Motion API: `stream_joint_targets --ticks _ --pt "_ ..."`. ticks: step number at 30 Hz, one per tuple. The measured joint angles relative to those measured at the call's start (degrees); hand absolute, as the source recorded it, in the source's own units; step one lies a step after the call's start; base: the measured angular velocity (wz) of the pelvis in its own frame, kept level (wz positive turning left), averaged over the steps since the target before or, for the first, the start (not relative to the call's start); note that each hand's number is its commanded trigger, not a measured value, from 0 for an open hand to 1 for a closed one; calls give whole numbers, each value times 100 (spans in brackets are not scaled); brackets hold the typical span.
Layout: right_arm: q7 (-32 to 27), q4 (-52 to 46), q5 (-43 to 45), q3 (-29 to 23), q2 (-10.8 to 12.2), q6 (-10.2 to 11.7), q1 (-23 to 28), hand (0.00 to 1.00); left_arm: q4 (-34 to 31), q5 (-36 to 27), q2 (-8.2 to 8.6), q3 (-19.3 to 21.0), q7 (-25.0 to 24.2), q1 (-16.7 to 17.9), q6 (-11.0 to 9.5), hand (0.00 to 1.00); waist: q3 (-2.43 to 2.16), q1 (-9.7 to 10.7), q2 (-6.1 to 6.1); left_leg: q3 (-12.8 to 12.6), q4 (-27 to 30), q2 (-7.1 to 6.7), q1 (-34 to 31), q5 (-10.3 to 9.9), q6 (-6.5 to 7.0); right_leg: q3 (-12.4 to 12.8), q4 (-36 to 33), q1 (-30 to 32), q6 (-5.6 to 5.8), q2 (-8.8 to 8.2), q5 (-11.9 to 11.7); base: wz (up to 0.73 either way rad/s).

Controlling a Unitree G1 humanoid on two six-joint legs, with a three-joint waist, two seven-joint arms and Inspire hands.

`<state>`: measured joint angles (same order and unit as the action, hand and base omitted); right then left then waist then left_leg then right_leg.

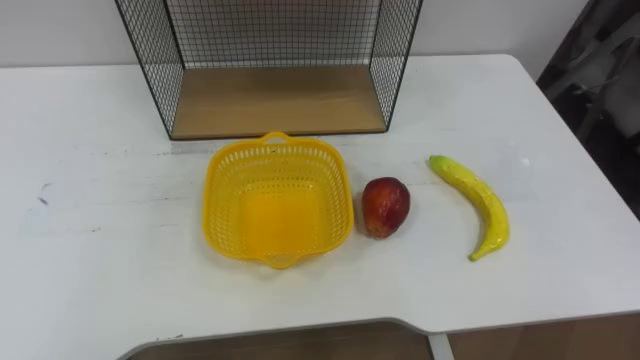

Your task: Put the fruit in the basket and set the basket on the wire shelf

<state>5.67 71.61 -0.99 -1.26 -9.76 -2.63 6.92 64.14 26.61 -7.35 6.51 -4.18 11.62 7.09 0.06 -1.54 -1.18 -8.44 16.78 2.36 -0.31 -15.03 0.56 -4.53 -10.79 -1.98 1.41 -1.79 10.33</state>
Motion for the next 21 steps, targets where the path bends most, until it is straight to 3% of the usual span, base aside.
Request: stream_joint_targets --ticks 11,16,21 --pt "-84 -39 -217 -5 3 2 2 0 0 -21 -1 -101 12 -3 4 0 -1 5 36 62 -8 -6 -2 0 0 -19 12 -5 -2 4 2 0" --pt "-192 -54 -811 -33 6 10 -3 0 -3 -11 11 16 146 -40 -7 0 23 10 38 64 -12 -9 -3 0 0 -15 -9 -3 -5 0 3 0" --pt "-351 -48 -1576 -535 89 114 -4 0 21 -12 22 254 390 -19 -163 0 24 70 26 59 13 -13 -24 0 -1 -18 -112 48 -11 -8 64 0"
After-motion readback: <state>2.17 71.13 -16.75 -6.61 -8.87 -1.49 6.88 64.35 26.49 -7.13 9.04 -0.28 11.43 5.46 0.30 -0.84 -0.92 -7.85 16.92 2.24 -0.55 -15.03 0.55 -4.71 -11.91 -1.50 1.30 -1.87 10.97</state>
